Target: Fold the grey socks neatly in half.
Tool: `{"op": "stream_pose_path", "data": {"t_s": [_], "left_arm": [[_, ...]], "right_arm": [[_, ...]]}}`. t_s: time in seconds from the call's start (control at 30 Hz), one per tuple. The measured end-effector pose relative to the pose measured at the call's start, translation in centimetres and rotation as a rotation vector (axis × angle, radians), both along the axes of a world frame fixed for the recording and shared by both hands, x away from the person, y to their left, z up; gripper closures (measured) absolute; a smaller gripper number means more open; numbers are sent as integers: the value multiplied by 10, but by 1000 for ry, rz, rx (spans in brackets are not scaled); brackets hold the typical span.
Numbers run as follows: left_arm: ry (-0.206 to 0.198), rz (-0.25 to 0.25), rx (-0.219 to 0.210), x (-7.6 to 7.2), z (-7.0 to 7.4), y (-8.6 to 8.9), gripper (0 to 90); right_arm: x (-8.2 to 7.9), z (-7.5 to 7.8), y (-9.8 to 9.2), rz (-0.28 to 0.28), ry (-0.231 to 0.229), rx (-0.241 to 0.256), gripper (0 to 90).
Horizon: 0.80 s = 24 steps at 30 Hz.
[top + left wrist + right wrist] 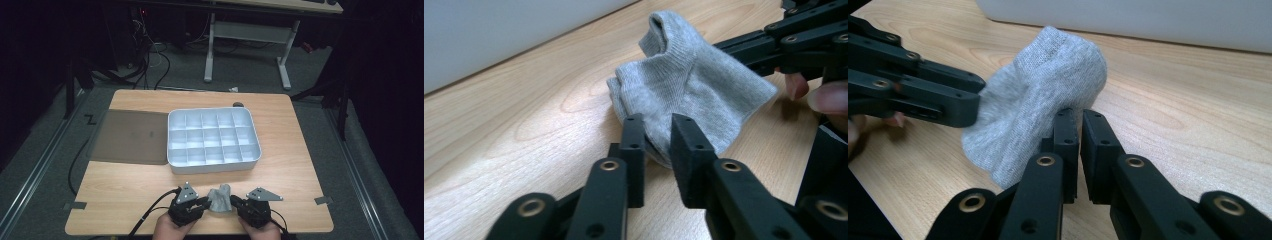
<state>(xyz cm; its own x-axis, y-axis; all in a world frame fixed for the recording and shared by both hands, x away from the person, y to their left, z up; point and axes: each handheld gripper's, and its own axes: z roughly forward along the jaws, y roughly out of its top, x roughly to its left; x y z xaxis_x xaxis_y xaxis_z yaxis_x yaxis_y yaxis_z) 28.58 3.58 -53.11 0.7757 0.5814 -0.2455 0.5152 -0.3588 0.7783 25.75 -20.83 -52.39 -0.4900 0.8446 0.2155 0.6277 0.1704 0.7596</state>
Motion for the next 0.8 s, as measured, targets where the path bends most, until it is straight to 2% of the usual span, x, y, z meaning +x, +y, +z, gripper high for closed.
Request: {"op": "stream_pose_path", "data": {"t_s": [0.23, 0.27, 0.4, 0.43, 0.57, 0.73, 0.8], "left_arm": [[-2, -13, 21, 1, -1, -6, 778], [-1, -14, 20, 1, -1, -6, 776], [-7, -16, 22, 1, -1, -7, 774], [-8, -17, 21, 0, -1, -7, 766], [-23, -22, 21, -1, 0, -12, 758], [-24, -25, 25, -1, -1, -14, 758], [-27, -27, 29, -1, -1, -14, 758]], "right_arm": [[-1, 8, 3, 15, -23, -9, 862], [-2, 10, 5, 21, -38, -26, 860], [-2, 13, 9, 27, -50, -41, 851], [-3, 14, 11, 35, -57, -58, 849], [-2, 15, 13, 38, -62, -76, 841], [-3, 16, 14, 40, -70, -74, 828], [-3, 18, 16, 42, -81, -93, 816]]}}
